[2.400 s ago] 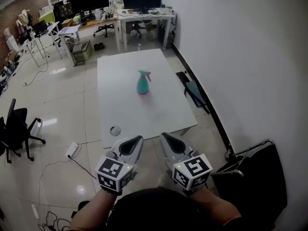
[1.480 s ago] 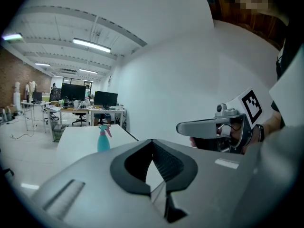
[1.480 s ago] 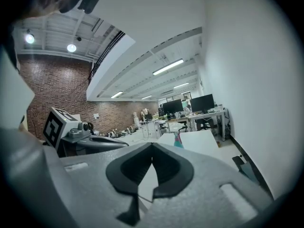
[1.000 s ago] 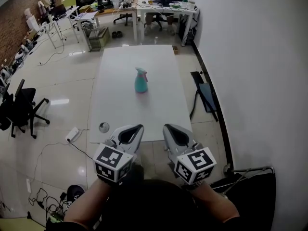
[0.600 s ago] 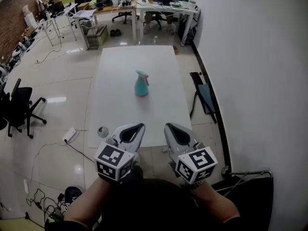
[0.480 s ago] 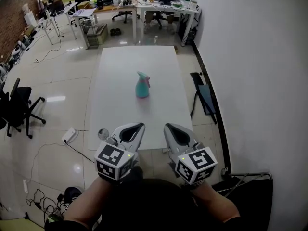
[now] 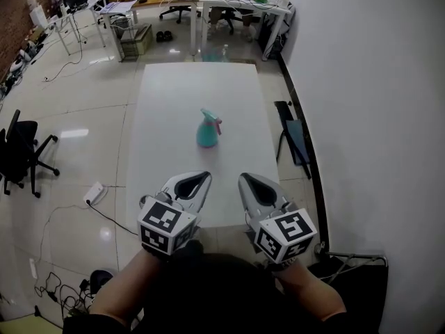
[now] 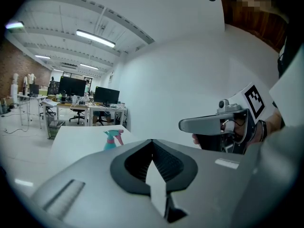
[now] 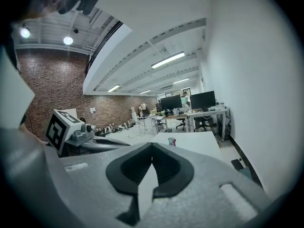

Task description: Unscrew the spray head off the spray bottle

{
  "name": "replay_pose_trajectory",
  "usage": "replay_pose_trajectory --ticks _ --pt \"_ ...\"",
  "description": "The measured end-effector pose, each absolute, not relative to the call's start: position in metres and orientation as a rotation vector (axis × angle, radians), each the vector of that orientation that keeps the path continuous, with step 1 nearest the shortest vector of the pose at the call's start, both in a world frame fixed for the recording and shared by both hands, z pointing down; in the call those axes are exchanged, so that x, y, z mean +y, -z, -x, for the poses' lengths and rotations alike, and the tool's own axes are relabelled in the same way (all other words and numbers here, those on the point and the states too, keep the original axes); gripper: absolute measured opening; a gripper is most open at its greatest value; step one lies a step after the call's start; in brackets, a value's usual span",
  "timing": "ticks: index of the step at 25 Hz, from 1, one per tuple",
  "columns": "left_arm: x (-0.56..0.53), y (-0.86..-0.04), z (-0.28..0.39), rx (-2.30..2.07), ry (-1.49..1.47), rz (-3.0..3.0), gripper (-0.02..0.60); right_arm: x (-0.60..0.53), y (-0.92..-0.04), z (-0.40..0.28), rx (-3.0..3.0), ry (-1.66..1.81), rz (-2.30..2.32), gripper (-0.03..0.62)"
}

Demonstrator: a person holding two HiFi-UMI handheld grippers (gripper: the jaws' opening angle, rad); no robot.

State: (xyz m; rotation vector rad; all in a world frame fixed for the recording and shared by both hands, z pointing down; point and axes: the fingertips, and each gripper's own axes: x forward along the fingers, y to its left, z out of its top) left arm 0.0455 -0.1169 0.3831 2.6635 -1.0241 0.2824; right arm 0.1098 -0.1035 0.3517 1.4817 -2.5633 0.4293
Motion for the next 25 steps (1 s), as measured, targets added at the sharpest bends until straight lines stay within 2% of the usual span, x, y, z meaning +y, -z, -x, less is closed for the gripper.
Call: replay_pose_trajectory --ticks 25 --pt "-0.206 -0.399 -0.022 -0.873 -0.245 -2.646 0.017 -0.211 -0.368 -0.085 -2.361 -0.388 -1.427 -0.008"
